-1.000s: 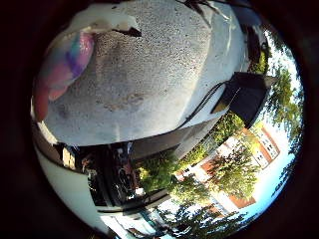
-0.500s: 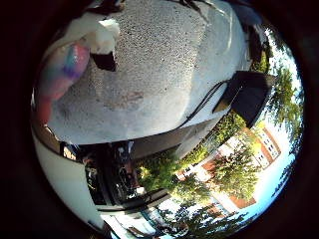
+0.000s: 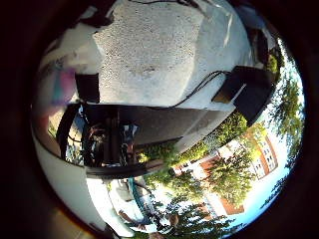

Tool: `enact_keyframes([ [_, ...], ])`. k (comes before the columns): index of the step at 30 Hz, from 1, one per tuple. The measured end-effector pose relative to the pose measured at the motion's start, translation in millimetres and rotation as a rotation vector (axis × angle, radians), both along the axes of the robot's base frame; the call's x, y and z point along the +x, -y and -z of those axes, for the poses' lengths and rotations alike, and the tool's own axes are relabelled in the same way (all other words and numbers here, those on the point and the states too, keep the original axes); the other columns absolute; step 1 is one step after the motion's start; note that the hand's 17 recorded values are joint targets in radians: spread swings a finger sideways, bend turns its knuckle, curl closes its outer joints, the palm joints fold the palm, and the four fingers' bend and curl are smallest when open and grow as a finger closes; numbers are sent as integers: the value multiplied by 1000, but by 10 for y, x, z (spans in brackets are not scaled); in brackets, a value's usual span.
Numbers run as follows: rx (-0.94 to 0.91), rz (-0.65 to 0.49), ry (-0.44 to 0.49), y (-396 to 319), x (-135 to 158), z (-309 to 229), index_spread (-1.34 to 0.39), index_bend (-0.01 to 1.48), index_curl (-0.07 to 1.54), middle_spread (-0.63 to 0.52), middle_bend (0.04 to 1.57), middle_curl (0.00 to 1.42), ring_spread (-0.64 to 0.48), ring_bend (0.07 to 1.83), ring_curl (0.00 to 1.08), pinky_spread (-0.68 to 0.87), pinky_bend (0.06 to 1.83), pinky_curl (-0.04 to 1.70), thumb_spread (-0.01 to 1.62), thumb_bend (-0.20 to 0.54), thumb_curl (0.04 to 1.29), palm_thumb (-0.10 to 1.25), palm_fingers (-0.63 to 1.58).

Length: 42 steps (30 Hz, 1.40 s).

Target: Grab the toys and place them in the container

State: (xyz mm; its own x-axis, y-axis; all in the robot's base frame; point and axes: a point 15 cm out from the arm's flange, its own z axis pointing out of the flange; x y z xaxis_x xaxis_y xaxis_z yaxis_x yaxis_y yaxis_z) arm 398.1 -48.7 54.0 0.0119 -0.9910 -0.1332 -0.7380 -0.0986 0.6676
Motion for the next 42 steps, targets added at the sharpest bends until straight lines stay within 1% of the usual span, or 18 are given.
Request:
enact_keyframes([
  [4,69,-58,15,-370,-5,-572,-1016,605,604,-241,1215,1090,-107,1510,802,155,1626,794,1161,-9,699,998,781],
  [6,87,-91,37,-563,13,-827,-1046,603,652,-241,1229,1097,-108,1527,807,150,1639,804,1164,-10,712,997,765],
  [10,143,-152,157,-1069,237,-1438,-1091,593,743,-241,1253,1105,-109,1552,814,142,1659,818,1168,-11,732,994,736],
  [16,273,-211,299,-1928,505,-1991,-1153,557,894,-238,1289,1110,-108,1586,819,134,1692,837,1166,-13,757,982,696],
  [19,317,-230,331,-2271,551,-2063,-1171,537,961,-237,1304,1110,-107,1599,819,132,1703,842,1166,-12,767,979,683],
  [22,336,-252,397,-2606,671,-2031,-1187,518,1027,-235,1316,1109,-107,1611,818,130,1711,847,1168,-15,774,966,672],
  [24,333,-251,437,-2787,793,-1913,-1199,505,1078,-233,1333,1108,-107,1622,820,126,1703,854,1168,-30,768,919,646],
  [26,326,-243,465,-2972,900,-1727,-1204,509,1127,-228,1333,1098,-100,1629,814,125,1668,861,1183,-30,740,884,624],
  [28,315,-229,483,-3092,992,-1523,-1198,530,1155,-216,1301,1072,-76,1607,787,138,1607,847,1196,-28,709,875,642],
  [31,303,-211,523,-3257,1131,-1276,-1148,499,1176,-175,1202,997,-12,1488,719,191,1522,807,1200,-30,653,855,625],
  [33,292,-203,530,-3349,1183,-1048,-1104,488,1178,-149,1113,940,19,1403,680,216,1451,790,1196,-29,623,847,568],
  [34,288,-199,534,-3393,1197,-965,-1067,461,1174,-136,1022,902,31,1372,665,234,1422,783,1188,-32,610,839,474],
  [36,280,-192,538,-3426,1224,-845,-971,343,1152,-110,833,826,57,1345,641,271,1397,772,1178,-37,584,818,270],
  [37,276,-192,539,-3434,1232,-789,-945,310,1144,-104,816,815,67,1338,636,282,1390,770,1174,-36,577,816,245],
  [39,269,-190,532,-3407,1234,-722,-831,163,1083,-70,673,738,103,1313,602,314,1388,748,1158,-48,544,761,123],
  [41,262,-186,514,-3357,1218,-657,-720,121,1007,-39,566,668,141,1251,567,350,1344,723,1147,-50,513,718,2],
  [42,258,-187,504,-3341,1203,-614,-693,118,987,-29,545,651,153,1232,556,358,1323,713,1145,-47,506,712,-26],
])
